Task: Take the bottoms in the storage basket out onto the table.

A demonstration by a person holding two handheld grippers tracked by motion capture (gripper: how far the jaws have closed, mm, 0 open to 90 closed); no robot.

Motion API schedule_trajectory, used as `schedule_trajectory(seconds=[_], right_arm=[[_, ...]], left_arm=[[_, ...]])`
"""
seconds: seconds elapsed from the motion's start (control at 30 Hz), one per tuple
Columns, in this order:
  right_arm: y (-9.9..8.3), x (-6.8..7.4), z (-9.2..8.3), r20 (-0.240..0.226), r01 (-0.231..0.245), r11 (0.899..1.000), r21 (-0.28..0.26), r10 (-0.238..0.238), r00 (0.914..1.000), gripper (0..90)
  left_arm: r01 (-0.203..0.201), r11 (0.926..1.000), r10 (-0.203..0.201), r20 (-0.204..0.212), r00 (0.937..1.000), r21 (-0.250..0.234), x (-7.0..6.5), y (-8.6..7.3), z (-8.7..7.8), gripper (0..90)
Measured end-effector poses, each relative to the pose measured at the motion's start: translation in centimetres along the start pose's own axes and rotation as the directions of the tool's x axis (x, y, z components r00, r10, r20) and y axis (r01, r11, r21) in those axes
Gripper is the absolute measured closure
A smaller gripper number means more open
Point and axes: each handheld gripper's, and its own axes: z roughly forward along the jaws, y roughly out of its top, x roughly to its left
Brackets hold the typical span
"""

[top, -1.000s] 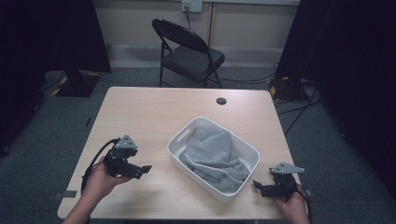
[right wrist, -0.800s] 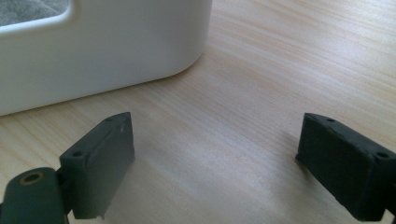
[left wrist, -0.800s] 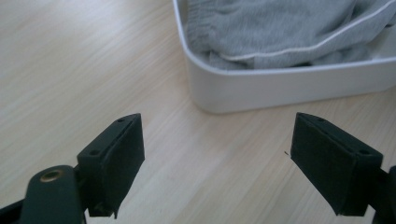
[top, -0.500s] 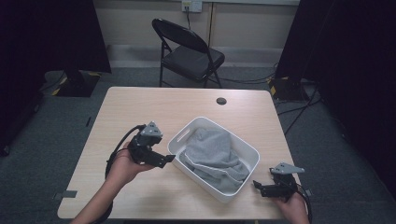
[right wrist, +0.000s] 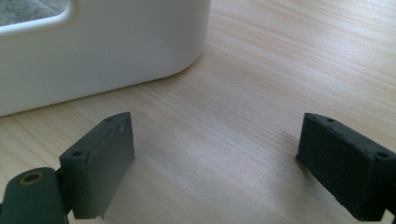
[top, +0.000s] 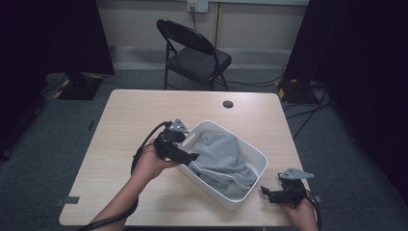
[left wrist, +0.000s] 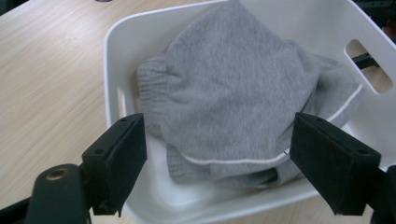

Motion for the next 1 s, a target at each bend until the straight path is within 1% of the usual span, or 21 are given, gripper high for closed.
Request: schedule_trajectory(seconds=[0.03,0.1,0.17,0.2,0.3,0.33,0.43,0.47,0.5,0.57,0.63,0.67,0.7,0.77,0.8,0.83,0.93,1.0], right_arm=[[0.0,0.0,0.0,0.0,0.0,1.0,0.0,0.0,1.0,10.2],[0.0,0.0,0.0,0.0,0.0,1.0,0.0,0.0,1.0,10.2],[0.0,0.0,0.0,0.0,-0.001,1.0,0.0,0.001,1.0,10.2],[0.0,0.0,0.0,0.0,0.0,1.0,0.0,0.0,1.0,10.2],[0.0,0.0,0.0,-0.001,0.0,1.0,0.001,0.0,1.0,10.2],[0.0,0.0,0.0,-0.001,0.0,1.0,0.001,0.0,1.0,10.2],[0.0,0.0,0.0,-0.001,0.001,1.0,0.0,-0.001,1.0,10.2],[0.0,-0.1,0.0,-0.001,0.001,1.0,0.0,-0.001,1.0,10.2],[0.0,-0.1,0.0,-0.001,0.001,1.0,0.0,-0.001,1.0,10.2],[0.0,-0.1,0.0,-0.001,0.001,1.0,0.0,-0.001,1.0,10.2],[0.0,-0.1,0.0,0.0,0.0,1.0,0.0,0.0,1.0,10.2],[0.1,-0.1,0.1,0.001,-0.002,1.0,-0.001,0.002,1.0,10.2],[0.1,-0.1,0.1,0.001,-0.002,1.0,-0.001,0.002,1.0,10.2],[0.1,-0.1,0.1,0.002,-0.003,1.0,0.0,0.003,1.0,10.2],[0.1,-0.1,0.1,0.002,-0.003,1.0,0.0,0.003,1.0,10.2],[0.1,-0.1,0.1,0.003,-0.003,1.0,0.0,0.003,1.0,10.2],[0.1,-0.1,0.1,0.002,-0.003,1.0,0.0,0.003,1.0,10.2],[0.1,-0.1,0.1,0.004,-0.004,1.0,0.0,0.004,1.0,10.2]], left_arm=[[0.0,1.0,0.0,0.0,1.0,0.0,0.0,0.0,0.0,18.6],[-0.007,0.9999,0.007,0.012,0.9999,0.007,-0.2,0.8,0.9,18.6],[-0.017,0.9998,0.017,0.017,0.9997,0.01,-0.4,1.3,1.4,18.6],[-0.017,0.9998,0.017,0.017,0.9997,0.01,-0.4,1.3,1.4,18.6],[-0.028,0.9994,0.028,0.022,0.9994,0.018,-0.5,2.2,2.4,18.6],[-0.028,0.9994,0.028,0.022,0.9994,0.018,-0.5,2.2,2.4,18.6],[-0.045,0.9987,0.044,0.029,0.9986,0.025,-0.6,2.7,3.1,18.7],[-0.046,0.9987,0.045,0.034,0.9984,0.024,-0.6,3.0,3.6,18.7],[-0.046,0.9987,0.045,0.034,0.9984,0.024,-0.6,3.0,3.6,18.7],[-0.045,0.9985,0.044,0.047,0.998,0.03,-0.8,3.5,4.5,18.7],[-0.045,0.9985,0.044,0.05,0.9978,0.031,-0.9,3.6,4.8,18.7],[-0.055,0.9979,0.053,0.061,0.9967,0.035,-1.1,3.9,5.3,18.9],[-0.055,0.9979,0.053,0.061,0.9967,0.035,-1.1,3.9,5.3,19.3],[-0.06,0.9973,0.057,0.065,0.9962,0.043,-1.3,4.3,6.1,19.5],[-0.06,0.9973,0.057,0.065,0.9962,0.043,-1.3,4.3,6.1,19.5],[-0.069,0.9967,0.066,0.071,0.9953,0.043,-1.5,4.6,6.5,19.7],[-0.074,0.9963,0.07,0.075,0.9947,0.045,-1.7,4.9,6.9,19.9],[-0.081,0.9954,0.078,0.069,0.9946,0.05,-1.9,5.0,7.4,20.5]])
